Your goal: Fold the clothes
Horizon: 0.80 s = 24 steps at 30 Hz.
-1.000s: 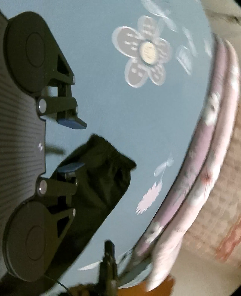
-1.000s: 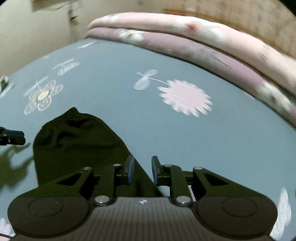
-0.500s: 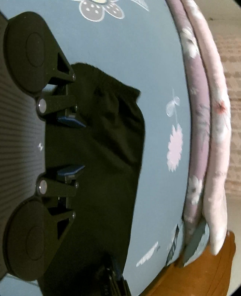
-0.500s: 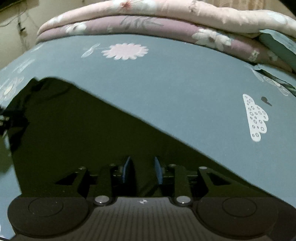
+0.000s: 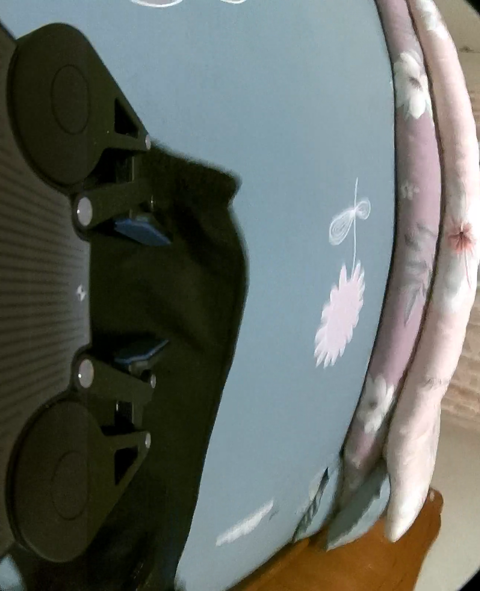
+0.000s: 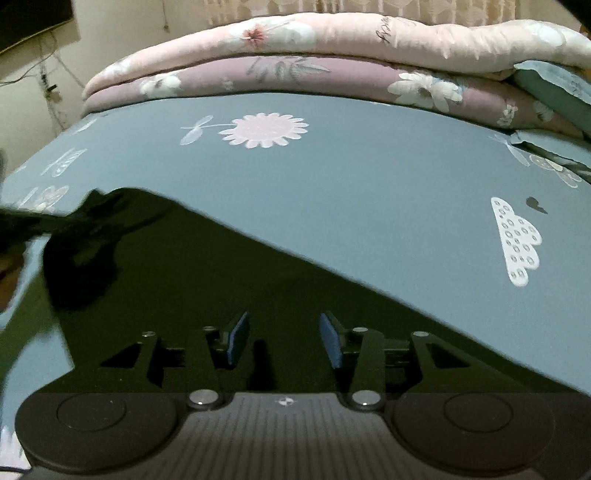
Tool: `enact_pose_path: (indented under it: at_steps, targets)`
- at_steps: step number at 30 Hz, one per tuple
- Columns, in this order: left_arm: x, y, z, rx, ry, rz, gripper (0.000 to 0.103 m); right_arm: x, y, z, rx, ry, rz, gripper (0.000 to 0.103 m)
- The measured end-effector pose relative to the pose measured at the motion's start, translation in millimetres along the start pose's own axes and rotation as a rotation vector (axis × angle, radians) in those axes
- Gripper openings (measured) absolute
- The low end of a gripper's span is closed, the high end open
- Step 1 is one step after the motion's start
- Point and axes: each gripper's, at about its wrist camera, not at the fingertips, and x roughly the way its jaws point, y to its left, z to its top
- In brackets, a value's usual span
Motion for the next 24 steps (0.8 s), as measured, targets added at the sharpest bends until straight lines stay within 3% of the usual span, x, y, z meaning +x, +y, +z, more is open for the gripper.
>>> enact_pose_path:
  at_steps: [4,9,11,16,19,24]
  targets:
    - [12.2,4.7,16.5,0.024,-0.015,0.058,0.058,-30.6,5.5,-23.6,-0.022,-0.004,-0.041,0.053]
    - [5.0,-8.9,16.8,0.058,-0.002,0.057,0.057,-53.8,3.5,-49.3,-0.002,-0.003,-0.128,0.054]
    - [-6.6,-19.9,12.1,0.083,0.001,0.008,0.058,-60.2,1.2,-57.6,0.025,-0.001,-0.144,0.056]
    - [-36.5,-56.4,-27.7,0.265,0.013,-0.090,0.066,-53.4,-5.4,-68.7,0.059,0.021,-0.164,0.058]
    - [-32.0,-55.3,-51.8,0.310,0.090,-0.003,0.066,-50.9,-9.0,-69.2,0.090,0.026,-0.166,0.058]
    - [-54.0,-33.2,-59.2,0.256,0.094,0.014,0.066,-57.4,-21.1,-69.2,0.096,0.009,-0.230,0.058]
